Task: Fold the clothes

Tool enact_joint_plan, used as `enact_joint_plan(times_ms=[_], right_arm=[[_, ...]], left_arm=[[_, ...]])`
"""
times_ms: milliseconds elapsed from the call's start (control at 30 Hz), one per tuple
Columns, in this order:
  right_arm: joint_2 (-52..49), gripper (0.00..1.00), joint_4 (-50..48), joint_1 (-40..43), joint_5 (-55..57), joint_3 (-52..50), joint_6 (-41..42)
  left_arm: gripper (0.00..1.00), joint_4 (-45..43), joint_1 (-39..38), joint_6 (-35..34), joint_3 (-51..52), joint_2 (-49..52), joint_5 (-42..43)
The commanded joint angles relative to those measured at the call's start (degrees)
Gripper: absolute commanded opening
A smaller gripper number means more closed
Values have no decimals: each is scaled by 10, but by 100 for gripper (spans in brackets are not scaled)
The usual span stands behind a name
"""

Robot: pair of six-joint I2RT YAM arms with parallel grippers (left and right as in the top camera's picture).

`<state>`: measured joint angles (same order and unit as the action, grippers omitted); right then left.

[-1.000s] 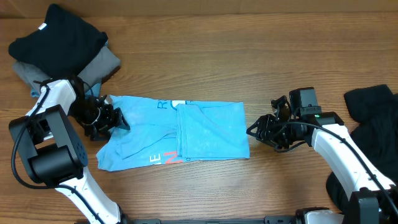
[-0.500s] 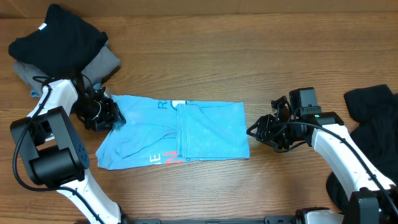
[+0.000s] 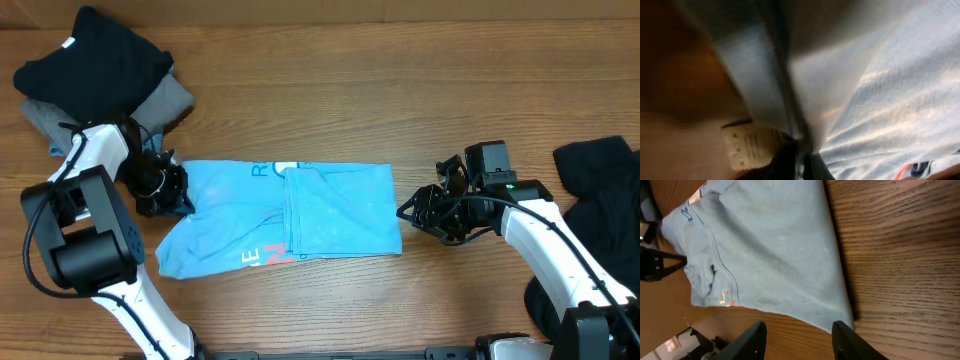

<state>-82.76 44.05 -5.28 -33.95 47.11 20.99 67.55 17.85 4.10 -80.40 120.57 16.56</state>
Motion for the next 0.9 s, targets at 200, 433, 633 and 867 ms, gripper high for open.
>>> enact_joint_plan(times_ms=[200,433,633,867], right_arm=[[10,45,-5,1,46,9,-2],[10,45,-16,2,46,9,-9],[10,45,-17,32,69,11,-15],[10,47,-15,115,69,14,-15]], left_arm=[[4,174,-23,-16,-188,23,-19],[4,264,-63,-29,-307,23,-22],[4,293,-136,-64,-384,9,-19],[6,288,-248,-121,-403,-15,-20]])
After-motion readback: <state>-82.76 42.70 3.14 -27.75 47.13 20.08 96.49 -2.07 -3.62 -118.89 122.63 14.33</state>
